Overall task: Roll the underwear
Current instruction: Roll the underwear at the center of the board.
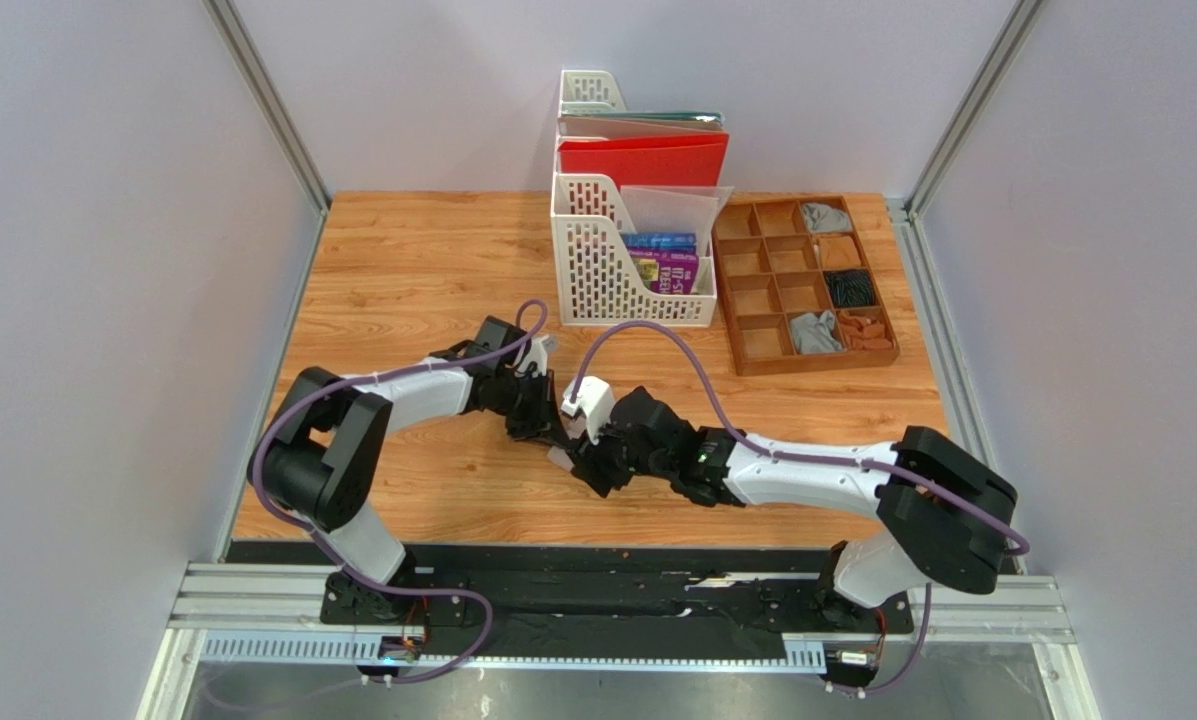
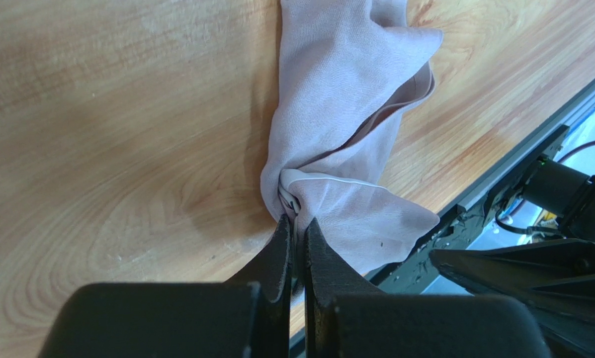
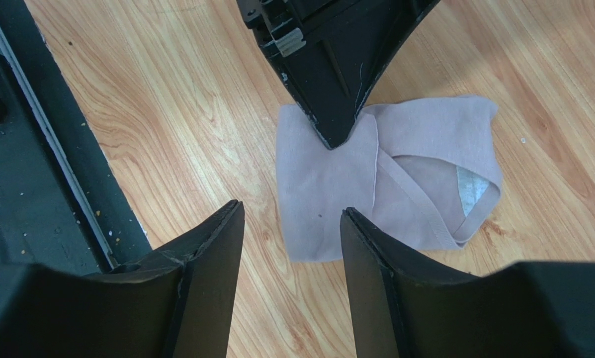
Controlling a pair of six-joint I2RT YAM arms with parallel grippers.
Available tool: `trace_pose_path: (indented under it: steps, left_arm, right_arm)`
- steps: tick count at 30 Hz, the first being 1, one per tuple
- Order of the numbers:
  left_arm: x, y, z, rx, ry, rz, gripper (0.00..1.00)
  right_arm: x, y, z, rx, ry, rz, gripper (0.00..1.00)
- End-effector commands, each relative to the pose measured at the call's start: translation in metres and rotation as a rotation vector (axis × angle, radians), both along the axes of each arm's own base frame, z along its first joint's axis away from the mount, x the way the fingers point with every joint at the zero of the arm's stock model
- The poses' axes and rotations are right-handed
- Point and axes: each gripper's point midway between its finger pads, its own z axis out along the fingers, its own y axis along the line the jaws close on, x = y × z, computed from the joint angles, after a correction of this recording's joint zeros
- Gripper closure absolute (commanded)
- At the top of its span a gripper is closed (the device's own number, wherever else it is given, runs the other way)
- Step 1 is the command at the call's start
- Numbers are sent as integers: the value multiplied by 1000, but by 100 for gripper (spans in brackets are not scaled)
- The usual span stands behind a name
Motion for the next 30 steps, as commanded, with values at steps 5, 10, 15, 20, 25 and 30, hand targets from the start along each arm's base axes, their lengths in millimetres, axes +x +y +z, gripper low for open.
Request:
trace_pose_path:
  steps: [5,10,15,20,25,30]
  left_arm:
    - [-6,-1,19,-13,23,-9,100]
    - [-8,-8,21,-39,71,-30,100]
    - [-4,-13,22,-53,86,-36,100]
    - [-2,-15,25,-66,91,-36,100]
    - [-3,-15,25,-97,119,-35,100]
    - [-2,-13,25,-109,131,-29,100]
  right_arm:
    - [11,11,-13,-14,-50,-19,48]
    - [6,11,-16,-24,-56,-20,48]
    - [0,10,-19,-41,-77,-26,48]
    - [-2,4,-32,-101,-82,-64,48]
    - [0,-6,-44,-167,-107,-148,48]
    - [2,-15,-52,-196,-126,-236,48]
